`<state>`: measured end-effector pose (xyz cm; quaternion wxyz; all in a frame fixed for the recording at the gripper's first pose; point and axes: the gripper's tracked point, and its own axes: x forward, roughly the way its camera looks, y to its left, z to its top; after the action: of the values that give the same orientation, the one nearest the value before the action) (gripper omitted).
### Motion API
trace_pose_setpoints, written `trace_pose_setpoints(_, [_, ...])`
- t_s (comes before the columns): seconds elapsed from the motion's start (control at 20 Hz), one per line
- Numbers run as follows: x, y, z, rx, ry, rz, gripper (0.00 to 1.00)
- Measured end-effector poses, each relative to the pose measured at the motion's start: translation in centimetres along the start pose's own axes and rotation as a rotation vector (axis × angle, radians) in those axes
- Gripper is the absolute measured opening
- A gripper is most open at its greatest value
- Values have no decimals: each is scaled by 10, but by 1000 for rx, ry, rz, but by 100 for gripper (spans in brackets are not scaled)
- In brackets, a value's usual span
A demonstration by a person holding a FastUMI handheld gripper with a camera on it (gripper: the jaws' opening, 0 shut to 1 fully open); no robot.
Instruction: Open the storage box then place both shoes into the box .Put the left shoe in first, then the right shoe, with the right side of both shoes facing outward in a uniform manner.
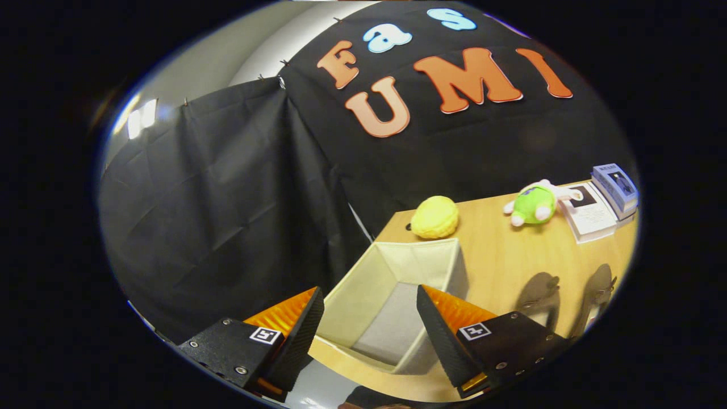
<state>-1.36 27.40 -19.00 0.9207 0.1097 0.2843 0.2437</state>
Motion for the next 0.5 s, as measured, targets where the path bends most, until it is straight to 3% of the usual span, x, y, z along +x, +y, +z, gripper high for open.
trace_pose_setpoints(0.5, [-30,-174,-42,30,96,-364,96])
